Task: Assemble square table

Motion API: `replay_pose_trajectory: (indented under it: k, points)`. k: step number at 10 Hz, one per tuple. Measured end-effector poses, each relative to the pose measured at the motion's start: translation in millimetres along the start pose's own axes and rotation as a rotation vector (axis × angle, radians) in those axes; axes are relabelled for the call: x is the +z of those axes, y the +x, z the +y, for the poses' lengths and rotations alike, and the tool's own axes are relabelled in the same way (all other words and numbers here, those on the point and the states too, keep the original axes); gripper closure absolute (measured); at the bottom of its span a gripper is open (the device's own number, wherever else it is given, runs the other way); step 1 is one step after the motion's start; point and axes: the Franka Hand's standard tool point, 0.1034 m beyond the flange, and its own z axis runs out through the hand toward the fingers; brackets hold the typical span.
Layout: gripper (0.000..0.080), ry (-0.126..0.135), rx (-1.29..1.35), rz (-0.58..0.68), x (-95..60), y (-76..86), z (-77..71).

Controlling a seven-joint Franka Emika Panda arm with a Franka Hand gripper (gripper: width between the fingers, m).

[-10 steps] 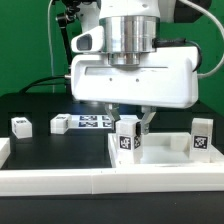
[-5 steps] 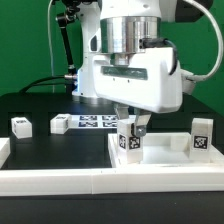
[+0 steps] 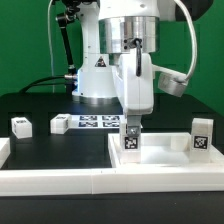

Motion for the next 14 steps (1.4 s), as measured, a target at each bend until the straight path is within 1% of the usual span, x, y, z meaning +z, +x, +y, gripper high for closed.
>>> replay_pose_trajectory:
  k: [2, 3, 4, 5, 6, 7, 11, 14]
  points:
    - [0.0508, 0.0, 0.009, -0.001, 0.1, -0.1, 0.0]
    - [0.0508, -0.001, -0.049, -0.002, 0.2, 0.1, 0.2]
    - [0.0302, -0.005, -0.137, -0.003, -0.3, 0.9, 0.2]
    - [0.0195, -0.003, -0.231, -0.004, -0.9, -0.1, -0.7]
    - [0.0195, 0.0, -0.328, -0.003, -0.9, 0.4, -1.2]
    - [0.016, -0.001, -0.406, -0.003, -0.6, 0.5, -0.8]
    - [0.015, -0.008, -0.797, 0.009, -0.8, -3.2, -0.3]
    - [0.015, -0.01, -1.119, 0.008, -0.9, -1.7, -0.4]
